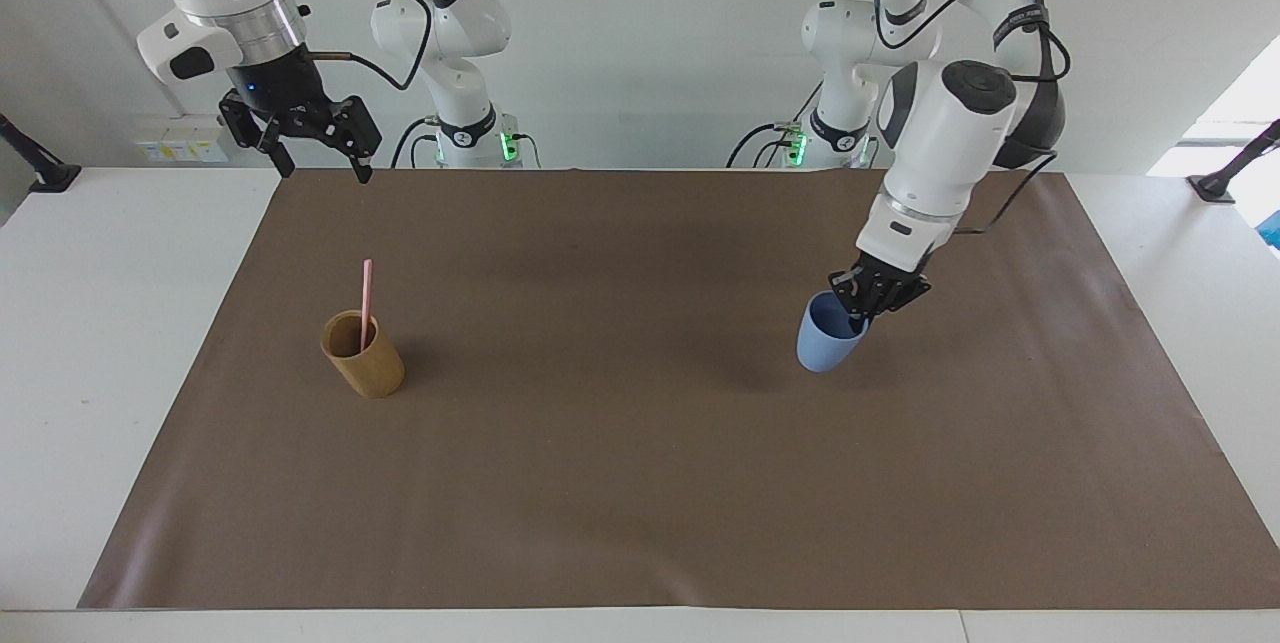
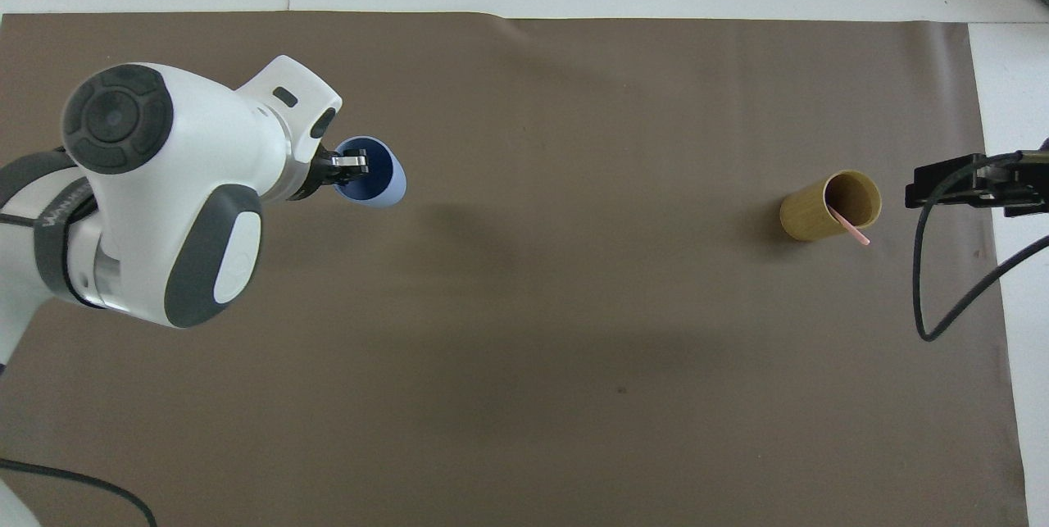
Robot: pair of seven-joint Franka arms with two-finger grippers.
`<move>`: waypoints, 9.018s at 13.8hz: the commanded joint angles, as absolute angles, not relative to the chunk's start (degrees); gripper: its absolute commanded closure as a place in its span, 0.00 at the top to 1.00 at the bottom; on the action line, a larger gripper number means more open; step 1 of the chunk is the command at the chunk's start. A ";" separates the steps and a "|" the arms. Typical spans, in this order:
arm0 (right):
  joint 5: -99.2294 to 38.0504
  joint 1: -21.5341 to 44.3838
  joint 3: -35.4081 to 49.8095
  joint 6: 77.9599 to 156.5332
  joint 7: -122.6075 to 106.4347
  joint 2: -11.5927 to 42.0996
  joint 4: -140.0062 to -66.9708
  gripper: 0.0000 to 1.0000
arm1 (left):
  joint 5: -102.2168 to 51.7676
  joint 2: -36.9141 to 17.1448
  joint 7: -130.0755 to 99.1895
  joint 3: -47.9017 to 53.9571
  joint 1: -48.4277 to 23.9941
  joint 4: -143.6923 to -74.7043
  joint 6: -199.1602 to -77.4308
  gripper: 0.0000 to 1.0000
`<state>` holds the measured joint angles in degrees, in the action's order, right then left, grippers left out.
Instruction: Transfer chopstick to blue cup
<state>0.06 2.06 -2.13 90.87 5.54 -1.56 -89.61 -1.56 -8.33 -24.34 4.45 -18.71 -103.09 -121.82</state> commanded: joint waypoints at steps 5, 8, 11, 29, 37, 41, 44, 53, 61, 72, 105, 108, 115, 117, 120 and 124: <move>1.14 1.41 -2.11 97.99 -0.08 -2.37 -96.40 1.00 | -3.33 -14.76 -33.49 3.52 -30.84 -101.78 -130.86 0.00; 1.14 1.05 -2.02 101.59 -2.63 -2.46 -100.53 1.00 | -3.78 -20.71 -33.57 3.78 -32.95 -98.64 -134.29 0.00; 1.23 0.88 -2.11 105.89 -4.12 -4.12 -106.76 0.97 | -6.24 -29.16 -34.80 3.78 -34.63 -90.37 -133.68 0.00; 4.31 0.17 -1.93 120.67 -11.95 -5.89 -121.03 0.00 | -9.14 -11.00 -33.85 3.25 -24.80 -90.97 -109.53 1.00; 3.26 0.18 -1.58 109.36 -11.08 -5.27 -108.13 0.00 | -8.70 -4.22 -15.84 3.08 -10.82 -92.10 -95.89 1.00; 2.73 1.75 1.13 101.88 -4.68 -5.19 -101.09 0.00 | -8.70 -1.85 -6.45 3.08 -4.15 -93.52 -91.77 1.00; -3.05 2.20 3.25 95.65 3.67 -3.61 -96.26 0.00 | -8.70 1.39 2.18 3.08 1.04 -93.43 -88.60 1.00; -5.10 4.90 16.34 94.57 32.85 4.56 -88.24 0.00 | -2.46 3.52 2.99 3.08 2.20 -93.61 -87.89 1.00; -6.50 10.11 16.44 95.18 42.10 8.61 -88.15 0.00 | -2.46 3.25 3.25 3.08 2.20 -93.25 -87.98 1.00; -5.45 10.46 16.35 103.97 42.28 14.59 -89.74 0.53 | -2.46 3.25 3.25 3.08 2.11 -93.25 -88.07 1.00; 1.32 -1.94 8.97 89.56 11.61 -4.04 -92.28 1.00 | -2.46 3.25 3.25 3.08 2.11 -93.25 -87.98 1.00; 0.27 -0.45 5.29 87.81 10.73 -5.45 -92.72 1.00 | -2.46 3.25 3.25 3.08 2.11 -93.16 -87.98 1.00; -0.79 1.58 2.29 88.33 10.20 -4.48 -91.67 1.00 | -2.46 3.25 3.25 3.08 2.11 -93.25 -87.98 1.00; 0.26 1.06 2.37 87.54 10.11 -4.05 -91.23 1.00 | -2.46 3.25 3.25 3.08 2.11 -93.25 -87.98 1.00; 0.17 0.79 2.37 86.58 9.58 -1.50 -87.19 1.00 | -2.46 3.25 3.25 3.08 2.11 -93.16 -87.98 1.00; -0.35 0.70 2.37 86.48 9.58 -1.49 -87.19 1.00 | -2.46 3.25 3.25 3.08 2.11 -93.25 -87.98 1.00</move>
